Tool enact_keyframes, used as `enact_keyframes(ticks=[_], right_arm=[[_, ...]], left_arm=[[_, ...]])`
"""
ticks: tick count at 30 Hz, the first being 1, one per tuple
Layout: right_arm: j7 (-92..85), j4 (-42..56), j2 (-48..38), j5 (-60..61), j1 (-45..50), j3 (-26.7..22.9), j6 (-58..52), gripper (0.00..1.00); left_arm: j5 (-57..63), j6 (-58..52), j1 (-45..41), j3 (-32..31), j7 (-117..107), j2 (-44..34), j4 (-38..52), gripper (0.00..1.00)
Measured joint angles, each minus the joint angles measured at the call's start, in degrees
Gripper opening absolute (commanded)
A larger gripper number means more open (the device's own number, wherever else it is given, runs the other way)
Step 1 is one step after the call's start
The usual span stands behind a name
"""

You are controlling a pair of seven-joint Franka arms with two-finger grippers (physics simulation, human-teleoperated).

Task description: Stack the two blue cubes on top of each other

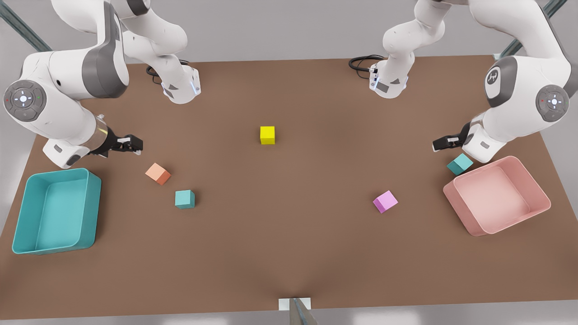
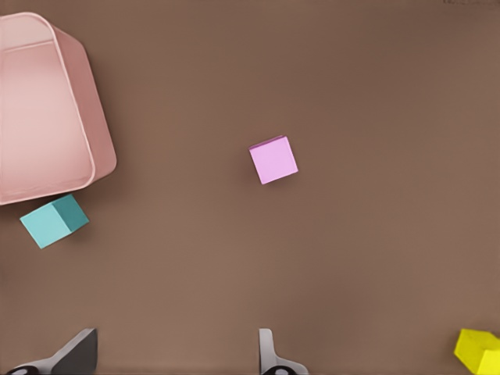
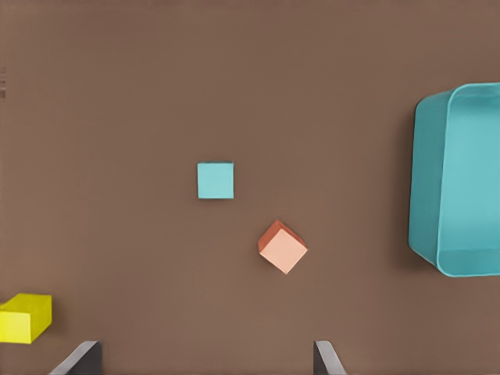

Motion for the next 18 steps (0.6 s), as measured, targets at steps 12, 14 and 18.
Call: enact_keyframes(ticks=[12,14,18], right_arm=[[2.86,-15.13,11.60,3.03,1.65,-0.15,14.20,1.00],[3.45,-19.67,11.71,4.91,0.44,-0.18,20.06,1.00],[4.50,-26.98,12.39,7.33,0.12,-0.04,32.31,1.00]], left_arm=[[-0.05,-1.56,0.04,-0.01,-2.22,1.95,-0.02,1.00],[-0.02,-1.87,0.02,0.03,-2.47,2.09,0.05,1.00],[-0.02,-2.24,-0.02,0.16,-2.90,2.13,0.07,1.00]])
